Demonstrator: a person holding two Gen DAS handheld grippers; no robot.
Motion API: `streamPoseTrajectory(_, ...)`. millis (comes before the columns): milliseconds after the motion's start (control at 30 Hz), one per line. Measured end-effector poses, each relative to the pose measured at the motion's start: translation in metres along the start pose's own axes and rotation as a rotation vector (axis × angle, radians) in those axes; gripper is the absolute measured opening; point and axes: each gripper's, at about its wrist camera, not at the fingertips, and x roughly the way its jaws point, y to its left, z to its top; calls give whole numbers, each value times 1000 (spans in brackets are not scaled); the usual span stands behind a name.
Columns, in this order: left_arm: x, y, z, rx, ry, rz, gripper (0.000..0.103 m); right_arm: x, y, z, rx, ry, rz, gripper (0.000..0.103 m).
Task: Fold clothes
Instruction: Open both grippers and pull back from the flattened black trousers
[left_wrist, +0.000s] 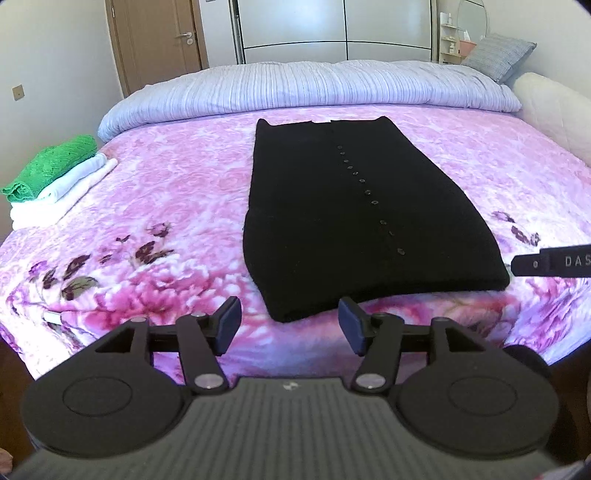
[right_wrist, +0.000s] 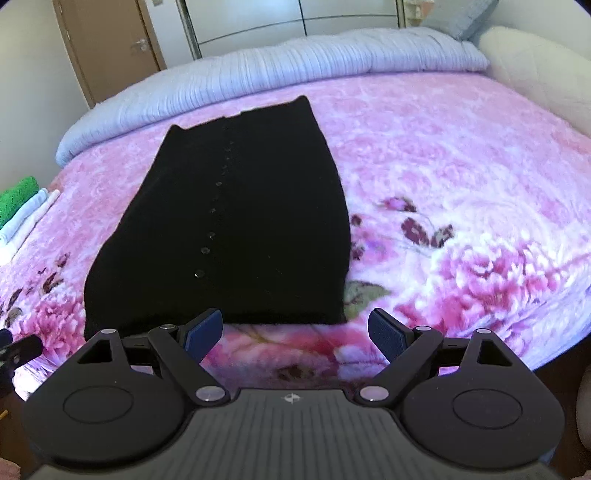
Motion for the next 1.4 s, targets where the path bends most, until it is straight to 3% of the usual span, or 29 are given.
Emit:
streamPoseTrajectory(467, 27, 11, -7, 17, 42, 66, 57, 33, 8, 12, -73, -5, -36, 89)
streamPoseTrajectory(667, 27, 16, -9, 0, 46, 91, 57, 4, 43, 6, -176, -81, -98, 89)
streamPoseTrajectory(967, 2, 8, 2, 8, -10, 111, 59, -43, 60, 0, -197, -182, -83, 89)
streamPoseTrajectory(1400, -8, -6, -8, 8, 14, 116, 59, -39, 44, -10, -167, -115, -38, 89)
